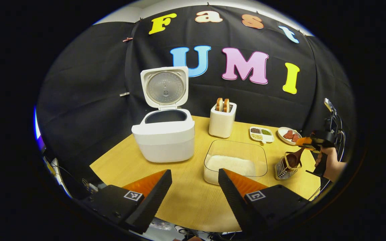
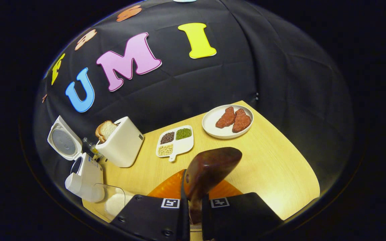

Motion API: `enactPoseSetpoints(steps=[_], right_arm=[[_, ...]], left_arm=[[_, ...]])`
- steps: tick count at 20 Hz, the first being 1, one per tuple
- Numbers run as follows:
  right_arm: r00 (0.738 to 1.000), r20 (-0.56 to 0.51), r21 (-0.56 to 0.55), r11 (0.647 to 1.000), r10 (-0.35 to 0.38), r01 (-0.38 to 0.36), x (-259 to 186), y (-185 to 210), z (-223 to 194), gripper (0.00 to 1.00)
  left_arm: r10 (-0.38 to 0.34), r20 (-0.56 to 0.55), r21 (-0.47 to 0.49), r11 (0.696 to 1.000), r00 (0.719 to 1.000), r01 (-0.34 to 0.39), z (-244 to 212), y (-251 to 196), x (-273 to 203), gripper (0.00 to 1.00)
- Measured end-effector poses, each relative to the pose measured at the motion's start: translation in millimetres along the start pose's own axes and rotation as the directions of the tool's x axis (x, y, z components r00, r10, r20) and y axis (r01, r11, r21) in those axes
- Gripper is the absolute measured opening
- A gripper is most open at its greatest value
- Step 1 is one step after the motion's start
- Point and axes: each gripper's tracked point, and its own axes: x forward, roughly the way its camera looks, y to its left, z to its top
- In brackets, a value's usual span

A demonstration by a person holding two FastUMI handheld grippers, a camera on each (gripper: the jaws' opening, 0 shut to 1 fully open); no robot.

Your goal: Close the left gripper, press the button to open the rice cooker; take a wooden spoon from the chopstick holder with the right hand, scoop a spoonful of rice and pour it into the rice cooker, then put the wooden spoon back into the chopstick holder.

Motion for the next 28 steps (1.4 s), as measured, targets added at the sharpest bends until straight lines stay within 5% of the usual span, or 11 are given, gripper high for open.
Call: enactPoseSetpoints(steps=[7, 14, 21, 28], right_arm=[[0.997, 0.072, -0.017, 1.0, 0.02, -0.018, -41.3, 34.0, 41.9, 0.18], [0.991, 0.086, 0.045, 0.993, 0.107, -0.111, -75.6, 114.5, 49.1, 0.18], [0.982, 0.07, -0.046, 0.984, 0.174, -0.171, -66.4, 199.0, 5.1, 0.18], [0.987, 0.094, -0.198, 0.974, 0.129, -0.109, -24.3, 223.2, -57.5, 0.18]], left_arm=[[-0.024, 0.016, -0.05, 0.998, 1.0, 0.025, -4.8, 28.3, 5.0, 0.96], [-0.045, 0.009, -0.113, 0.993, 0.999, 0.046, -19.8, 83.1, 19.3, 0.96], [-0.077, -0.001, -0.116, 0.99, 0.997, 0.076, -27.2, 131.3, 43.6, 0.96], [-0.167, -0.03, -0.079, 0.983, 0.986, 0.164, -42.3, 141.9, 69.2, 0.96]])
